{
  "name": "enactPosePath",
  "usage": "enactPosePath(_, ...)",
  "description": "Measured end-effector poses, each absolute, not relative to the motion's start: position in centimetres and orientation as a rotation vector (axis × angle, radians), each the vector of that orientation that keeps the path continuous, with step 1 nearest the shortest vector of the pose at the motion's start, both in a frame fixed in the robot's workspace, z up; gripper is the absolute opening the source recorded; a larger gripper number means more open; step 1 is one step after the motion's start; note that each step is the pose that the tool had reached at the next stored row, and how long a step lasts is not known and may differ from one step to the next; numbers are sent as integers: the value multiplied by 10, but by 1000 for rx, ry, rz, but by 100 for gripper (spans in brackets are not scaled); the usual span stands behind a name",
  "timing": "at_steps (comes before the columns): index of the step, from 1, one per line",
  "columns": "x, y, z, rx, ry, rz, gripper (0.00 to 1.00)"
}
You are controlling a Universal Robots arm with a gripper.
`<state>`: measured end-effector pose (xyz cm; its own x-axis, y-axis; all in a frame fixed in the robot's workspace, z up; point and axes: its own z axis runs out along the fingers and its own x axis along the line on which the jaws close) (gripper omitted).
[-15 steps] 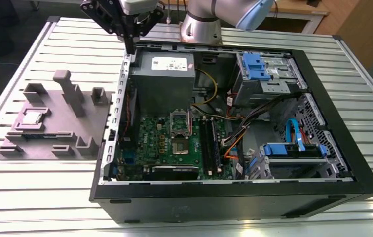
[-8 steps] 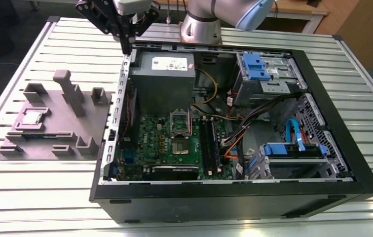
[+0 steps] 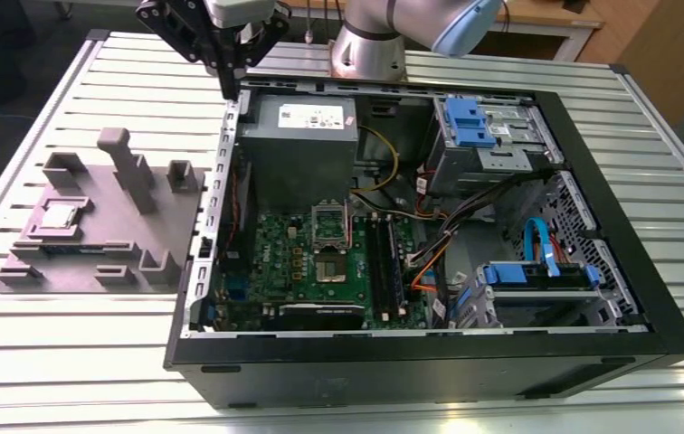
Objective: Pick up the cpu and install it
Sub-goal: 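Reach for the cpu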
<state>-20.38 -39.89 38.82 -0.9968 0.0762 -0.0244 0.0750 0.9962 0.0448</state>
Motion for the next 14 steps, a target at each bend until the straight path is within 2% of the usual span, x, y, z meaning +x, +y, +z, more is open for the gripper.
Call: enactPosePath(14, -211, -399, 388, 118, 3113, 68, 10)
